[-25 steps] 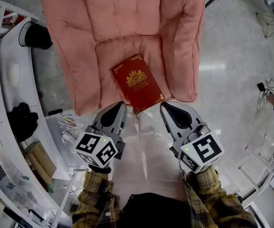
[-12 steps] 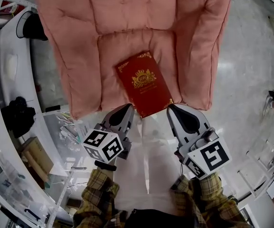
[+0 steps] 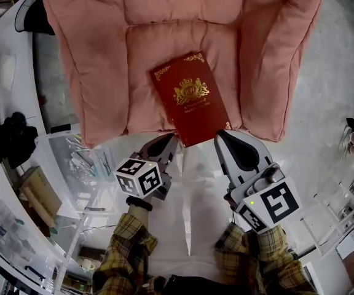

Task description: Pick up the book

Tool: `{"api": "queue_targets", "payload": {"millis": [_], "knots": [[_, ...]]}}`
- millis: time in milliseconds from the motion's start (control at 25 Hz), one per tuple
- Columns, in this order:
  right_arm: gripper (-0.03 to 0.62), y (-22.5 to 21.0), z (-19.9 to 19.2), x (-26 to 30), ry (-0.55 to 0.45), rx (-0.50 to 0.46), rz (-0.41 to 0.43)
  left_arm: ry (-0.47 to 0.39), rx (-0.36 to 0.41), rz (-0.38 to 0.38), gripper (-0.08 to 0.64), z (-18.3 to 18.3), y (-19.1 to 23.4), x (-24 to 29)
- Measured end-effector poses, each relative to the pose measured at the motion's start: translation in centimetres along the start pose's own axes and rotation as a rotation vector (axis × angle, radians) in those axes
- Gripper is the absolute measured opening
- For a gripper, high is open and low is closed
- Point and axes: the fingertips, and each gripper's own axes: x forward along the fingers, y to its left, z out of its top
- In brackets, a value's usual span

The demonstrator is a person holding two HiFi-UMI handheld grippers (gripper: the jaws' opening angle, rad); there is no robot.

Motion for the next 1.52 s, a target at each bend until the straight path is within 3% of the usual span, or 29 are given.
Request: {"api": "queue_targets", "payload": {"millis": [160,320,840,1240,1520], "knots": [[0.017,0.2,-0.9,0.2,0.013,0.020,0.011,0.008,-0.051,-0.003,0.022,-1.5,1.5,0.6],[0.017,0.0,-1.5,0.4,0.014,0.028,0.016,0.042,-0.117,-0.068,0.105,-2.9,1.7,1.6],[0.017,-1.5,-2.7,-0.4,0.025,0.077,0.013,0.124,-0.259,-0.160,0.315,-5.9,2.4,3.9],[0.017,-2.6,-3.8,-0.1,0.034,0.133,0.016,0.185,-0.342,-0.240,0.351,-7.6,3.0,6.5],[0.017,-2.9,-4.5,0.6,0.052,0.173,0.041,0.167,-0.390,-0.281,0.351,-7.2,3.9,8.1]]}}
